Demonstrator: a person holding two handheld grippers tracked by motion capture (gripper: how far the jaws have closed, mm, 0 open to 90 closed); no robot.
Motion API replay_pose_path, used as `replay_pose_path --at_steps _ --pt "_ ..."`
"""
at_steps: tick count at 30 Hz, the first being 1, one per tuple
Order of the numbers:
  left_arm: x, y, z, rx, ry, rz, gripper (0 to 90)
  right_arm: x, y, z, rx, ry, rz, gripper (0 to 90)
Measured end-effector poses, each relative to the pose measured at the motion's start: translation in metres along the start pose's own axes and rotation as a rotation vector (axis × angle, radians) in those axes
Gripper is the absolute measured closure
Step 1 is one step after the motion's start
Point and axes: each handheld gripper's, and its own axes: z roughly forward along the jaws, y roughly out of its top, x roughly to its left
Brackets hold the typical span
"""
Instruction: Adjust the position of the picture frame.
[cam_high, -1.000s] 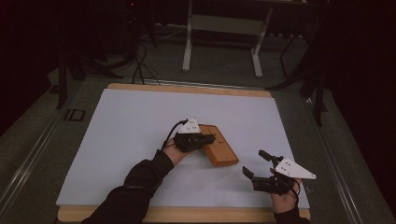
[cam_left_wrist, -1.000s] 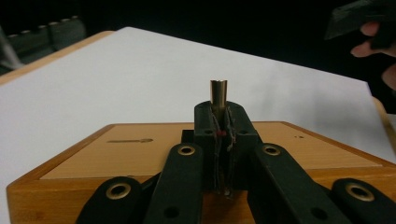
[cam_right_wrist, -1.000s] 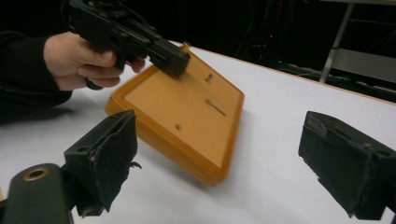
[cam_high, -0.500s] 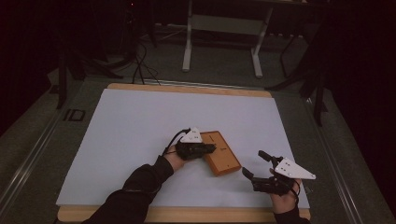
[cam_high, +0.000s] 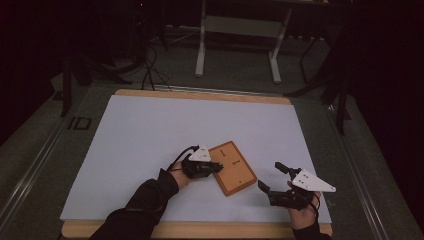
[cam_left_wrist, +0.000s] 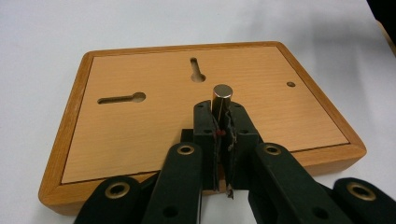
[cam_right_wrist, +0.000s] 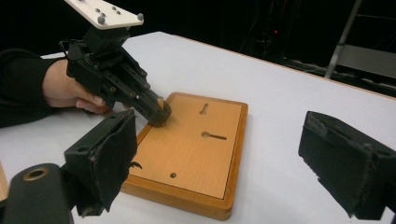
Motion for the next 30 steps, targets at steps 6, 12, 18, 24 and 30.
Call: replay_pose_path --at_steps 6,12,18,24,30 --pt "-0.001 0.001 -0.001 0.003 0.005 -0.015 83.9 0.000 0.000 0.000 0.003 0.000 -0.002 11.1" --pt "-0.001 -0.002 -0.013 -0.012 -0.007 -0.043 82.1 0.001 0.000 0.000 0.005 0.004 -0.004 11.1" --pt "-0.002 -0.001 -0.029 -0.026 -0.001 -0.055 82.2 0.001 0.000 0.001 0.007 0.005 -0.001 11.1" --pt "0.005 -0.004 -0.037 -0.021 0.022 -0.075 87.8 0.002 0.000 0.001 0.007 0.005 -0.007 11.1" --pt "0.017 -0.002 -0.038 -0.013 0.073 -0.097 89.8 0.001 -0.001 0.002 0.010 0.006 -0.003 11.1"
